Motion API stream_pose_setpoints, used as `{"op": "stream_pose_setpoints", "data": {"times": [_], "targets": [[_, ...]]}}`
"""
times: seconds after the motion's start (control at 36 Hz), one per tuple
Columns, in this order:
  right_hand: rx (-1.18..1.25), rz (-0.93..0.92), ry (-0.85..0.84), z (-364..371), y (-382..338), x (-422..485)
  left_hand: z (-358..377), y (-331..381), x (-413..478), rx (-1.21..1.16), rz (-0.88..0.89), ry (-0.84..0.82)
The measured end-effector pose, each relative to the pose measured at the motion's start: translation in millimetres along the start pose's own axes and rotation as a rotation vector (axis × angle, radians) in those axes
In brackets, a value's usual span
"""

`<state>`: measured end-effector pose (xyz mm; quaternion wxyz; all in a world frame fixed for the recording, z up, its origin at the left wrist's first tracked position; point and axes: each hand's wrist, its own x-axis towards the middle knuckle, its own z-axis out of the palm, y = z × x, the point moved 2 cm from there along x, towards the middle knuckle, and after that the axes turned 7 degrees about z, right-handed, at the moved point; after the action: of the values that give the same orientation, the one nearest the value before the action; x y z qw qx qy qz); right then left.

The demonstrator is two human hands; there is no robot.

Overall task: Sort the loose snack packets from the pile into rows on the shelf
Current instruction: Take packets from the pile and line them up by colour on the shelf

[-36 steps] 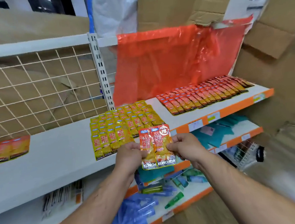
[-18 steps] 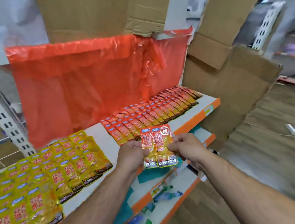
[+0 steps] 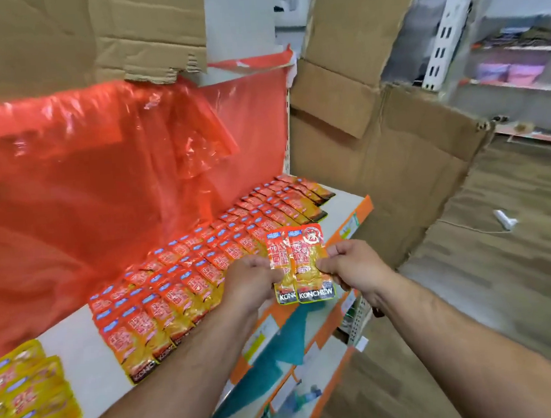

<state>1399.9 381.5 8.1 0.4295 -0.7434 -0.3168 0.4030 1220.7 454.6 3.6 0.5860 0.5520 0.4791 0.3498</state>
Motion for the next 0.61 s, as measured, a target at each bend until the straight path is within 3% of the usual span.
{"op": "stream_pose_setpoints", "data": {"times": [0.36, 0.61], "targets": [[-0.099, 0.002, -0.205, -93.1, -16.7, 141.2, 121.5, 11.5, 82.4, -0.086, -0.04, 0.244], [-0.177, 0.003, -0.362, -124.8, -32.1, 197.3, 164.6, 20.7, 112.6, -0.102, -0.065, 0.367]]}}
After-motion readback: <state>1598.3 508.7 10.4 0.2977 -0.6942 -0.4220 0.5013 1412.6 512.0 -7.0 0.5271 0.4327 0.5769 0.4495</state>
